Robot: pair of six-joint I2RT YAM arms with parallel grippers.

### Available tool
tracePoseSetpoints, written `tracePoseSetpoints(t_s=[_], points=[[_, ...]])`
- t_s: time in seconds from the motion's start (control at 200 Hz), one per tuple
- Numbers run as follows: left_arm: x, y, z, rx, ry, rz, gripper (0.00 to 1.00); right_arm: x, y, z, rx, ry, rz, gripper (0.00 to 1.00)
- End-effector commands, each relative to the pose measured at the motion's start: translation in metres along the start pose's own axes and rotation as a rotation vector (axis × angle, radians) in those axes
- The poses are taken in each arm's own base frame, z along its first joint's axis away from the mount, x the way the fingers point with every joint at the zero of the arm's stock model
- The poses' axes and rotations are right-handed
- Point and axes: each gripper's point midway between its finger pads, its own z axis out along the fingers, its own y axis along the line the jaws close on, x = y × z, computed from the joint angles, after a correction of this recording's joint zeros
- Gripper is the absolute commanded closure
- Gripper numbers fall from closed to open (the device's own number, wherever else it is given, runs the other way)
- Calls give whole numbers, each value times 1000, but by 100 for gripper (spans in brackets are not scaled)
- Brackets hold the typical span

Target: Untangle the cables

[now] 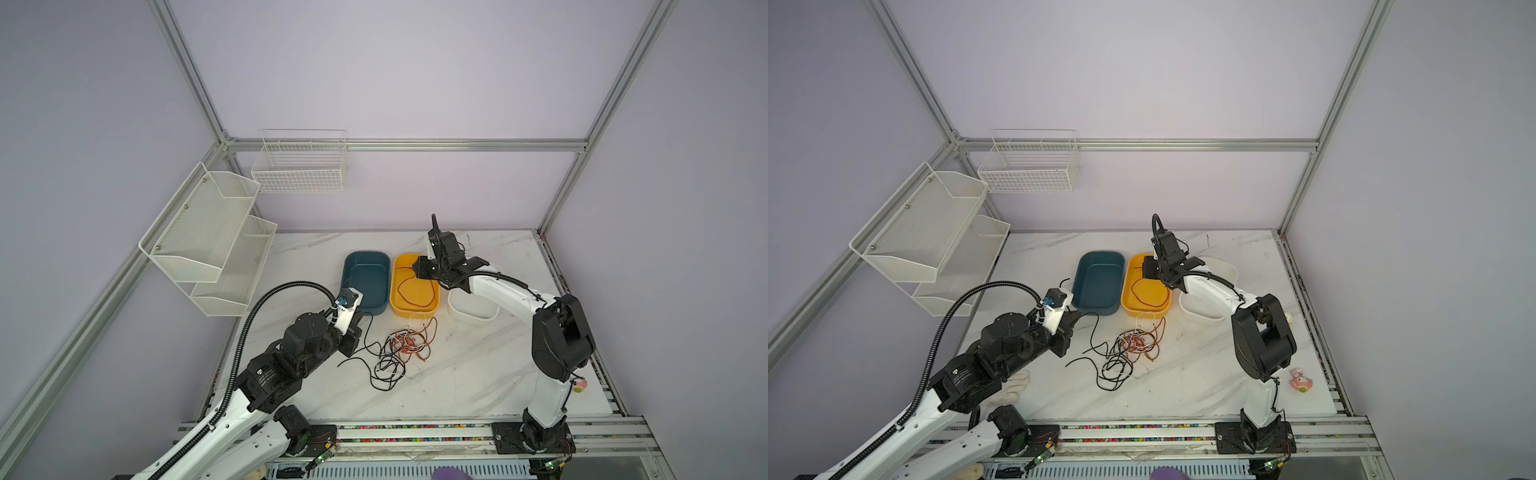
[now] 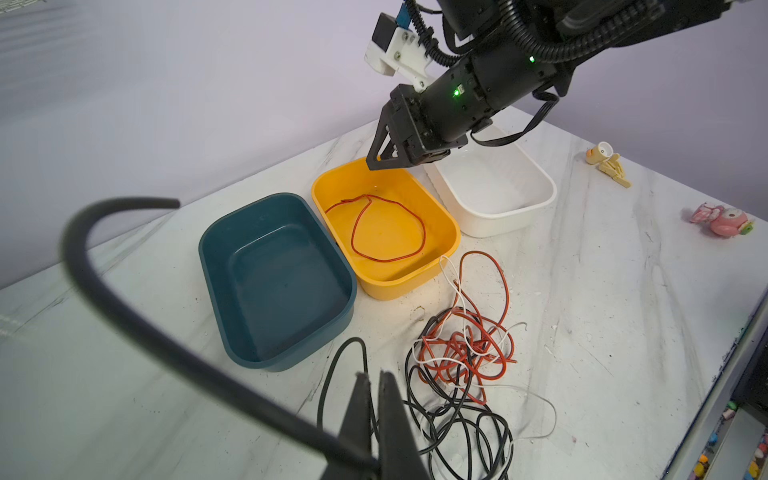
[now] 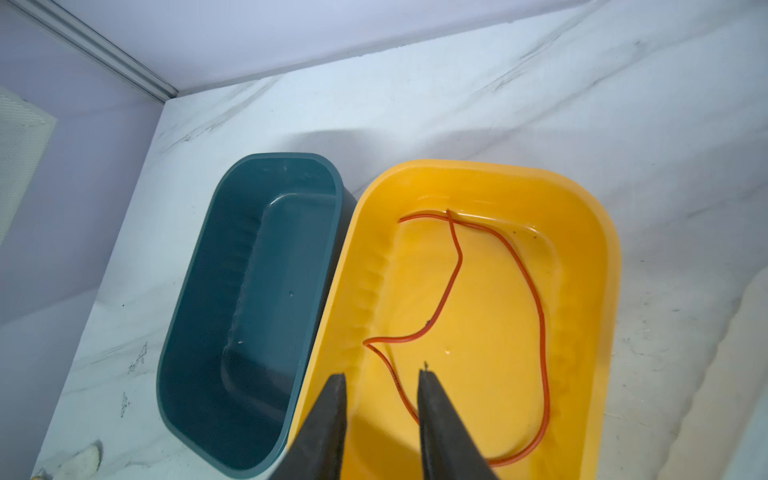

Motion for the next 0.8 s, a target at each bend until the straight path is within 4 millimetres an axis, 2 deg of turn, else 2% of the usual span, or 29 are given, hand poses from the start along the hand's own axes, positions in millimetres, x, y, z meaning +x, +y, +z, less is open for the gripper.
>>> tracePoseSetpoints(t_s=[0.0,0.115,0.225,0.335,0.37,0.395,0.435,0.56,0.71,0.795], points=[[-2,-3,0,18,-14,-3,100,2,7,-27,-49,-9,-41,58],[-5,-2,-2,12,-24,-5,100,15,27,-55,-172,-21,-71,49],[-13,-4,-6,25,-35,-24,100,44,50,-77,-243,-21,-163,43],[-38,-8,-15,57,-70,-57,100,74,77,-101,-301,-46,-264,40],[-48,-9,-20,71,-88,-67,100,86,81,-101,-312,-38,-283,40],[-54,-10,-23,81,-100,-72,100,87,86,-112,-333,-61,-292,40],[-65,-11,-30,94,-117,-76,100,94,87,-115,-342,-65,-287,40],[-95,-9,-50,99,-161,-93,100,116,79,-107,-368,-44,-228,40],[-124,-11,-72,132,-203,-108,100,150,72,-84,-376,18,-175,40],[-141,-11,-85,150,-224,-111,100,171,59,-61,-336,77,-137,45]])
